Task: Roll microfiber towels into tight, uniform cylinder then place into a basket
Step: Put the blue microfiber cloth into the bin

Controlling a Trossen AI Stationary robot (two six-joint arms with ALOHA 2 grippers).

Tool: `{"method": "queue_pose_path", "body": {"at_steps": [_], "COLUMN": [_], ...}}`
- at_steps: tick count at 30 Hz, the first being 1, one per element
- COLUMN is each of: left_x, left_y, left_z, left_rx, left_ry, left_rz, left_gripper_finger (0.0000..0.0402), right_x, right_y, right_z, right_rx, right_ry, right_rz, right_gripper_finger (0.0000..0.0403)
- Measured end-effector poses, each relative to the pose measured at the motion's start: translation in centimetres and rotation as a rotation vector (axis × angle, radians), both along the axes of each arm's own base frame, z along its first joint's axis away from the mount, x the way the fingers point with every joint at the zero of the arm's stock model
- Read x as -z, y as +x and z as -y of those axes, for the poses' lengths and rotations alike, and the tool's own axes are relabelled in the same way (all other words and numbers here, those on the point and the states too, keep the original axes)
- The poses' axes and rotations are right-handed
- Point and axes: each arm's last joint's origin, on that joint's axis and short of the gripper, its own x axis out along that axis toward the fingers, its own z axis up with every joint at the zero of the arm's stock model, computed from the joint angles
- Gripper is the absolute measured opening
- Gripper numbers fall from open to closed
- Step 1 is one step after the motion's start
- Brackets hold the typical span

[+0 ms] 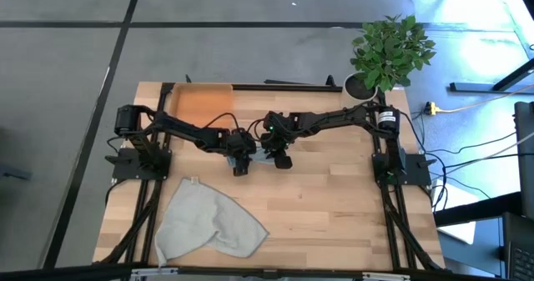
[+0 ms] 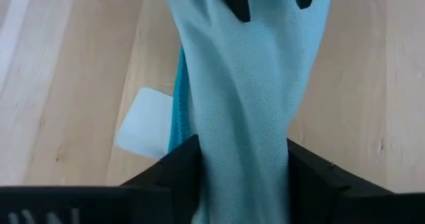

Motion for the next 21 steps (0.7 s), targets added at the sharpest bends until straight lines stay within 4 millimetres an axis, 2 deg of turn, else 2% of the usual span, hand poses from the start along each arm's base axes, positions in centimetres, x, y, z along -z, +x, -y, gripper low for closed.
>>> {"method": "queue_pose_path", "body": {"at_steps": [14, 21], "left_x": [0.06, 0.07], "left_y": [-0.17, -0.19], "left_z": [0.11, 0.12], "left_rx": [0.041, 0.040], "left_ry": [-0.023, -0.023], "left_rz": [-0.019, -0.021], "left_gripper_finger": [0.0038, 0.0028], "right_x": [-0.01, -0.01], "right_y": [0.01, 0.01], "right_z": [0.02, 0.02], "right_rx": [0.000, 0.000], "right_ry": [0.000, 0.000], "right_rz": [0.001, 0.001], "right_gripper_finger": [0.0113, 0.0113]}}
